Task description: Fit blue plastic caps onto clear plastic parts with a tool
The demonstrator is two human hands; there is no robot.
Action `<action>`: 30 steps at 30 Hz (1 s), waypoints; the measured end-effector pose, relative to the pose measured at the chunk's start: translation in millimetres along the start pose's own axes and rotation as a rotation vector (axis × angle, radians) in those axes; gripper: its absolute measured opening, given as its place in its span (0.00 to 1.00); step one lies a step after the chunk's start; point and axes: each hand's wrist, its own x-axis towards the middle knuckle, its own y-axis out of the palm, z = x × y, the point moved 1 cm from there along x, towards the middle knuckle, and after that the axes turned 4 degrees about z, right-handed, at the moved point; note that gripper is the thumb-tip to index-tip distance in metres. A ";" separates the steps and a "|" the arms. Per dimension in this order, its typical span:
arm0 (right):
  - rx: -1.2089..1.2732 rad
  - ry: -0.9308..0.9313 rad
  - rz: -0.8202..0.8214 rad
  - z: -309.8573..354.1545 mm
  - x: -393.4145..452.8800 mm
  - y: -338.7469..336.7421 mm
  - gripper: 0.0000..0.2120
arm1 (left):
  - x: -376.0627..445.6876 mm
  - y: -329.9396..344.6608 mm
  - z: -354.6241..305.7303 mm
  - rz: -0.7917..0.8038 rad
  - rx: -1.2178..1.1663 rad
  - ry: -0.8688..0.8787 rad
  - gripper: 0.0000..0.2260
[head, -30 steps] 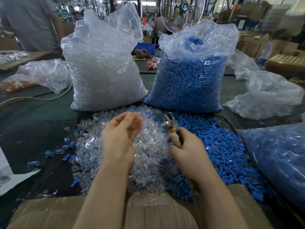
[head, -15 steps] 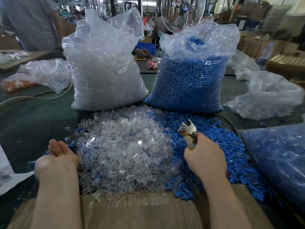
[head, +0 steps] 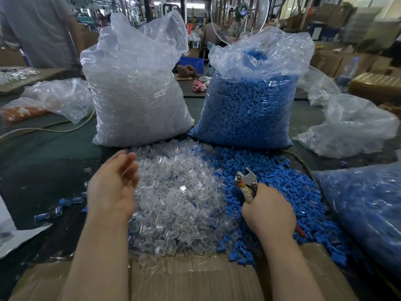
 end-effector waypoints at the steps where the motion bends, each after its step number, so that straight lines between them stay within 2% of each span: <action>1: 0.000 0.000 0.009 0.1 -0.1 0.2 0.06 | -6.7 6.6 0.6 0.072 0.121 -0.011 0.04; 5: 0.007 0.003 0.008 0.4 -0.2 -0.1 0.05 | -26.3 36.1 18.2 0.323 0.721 0.055 0.05; 8: -0.002 0.012 0.015 0.5 -0.1 -0.8 0.07 | -29.2 40.3 33.4 0.471 1.212 0.109 0.13; 11: -0.011 0.019 0.026 0.6 0.5 -1.0 0.07 | -29.4 44.1 40.8 0.525 1.634 0.114 0.17; 15: -0.007 0.027 0.035 0.6 0.7 -0.4 0.04 | -31.7 44.2 40.1 0.464 1.602 0.183 0.11; 18: -0.001 0.030 0.036 0.4 0.5 -0.2 0.02 | -29.4 42.3 44.2 0.434 1.540 0.164 0.09; 26: 0.048 0.028 -0.041 0.9 0.6 -0.6 0.07 | -23.1 38.3 45.3 0.380 1.404 0.144 0.08; 30: 0.098 0.025 -0.106 1.4 2.0 -1.9 0.10 | -25.1 39.5 43.0 0.339 1.415 0.219 0.08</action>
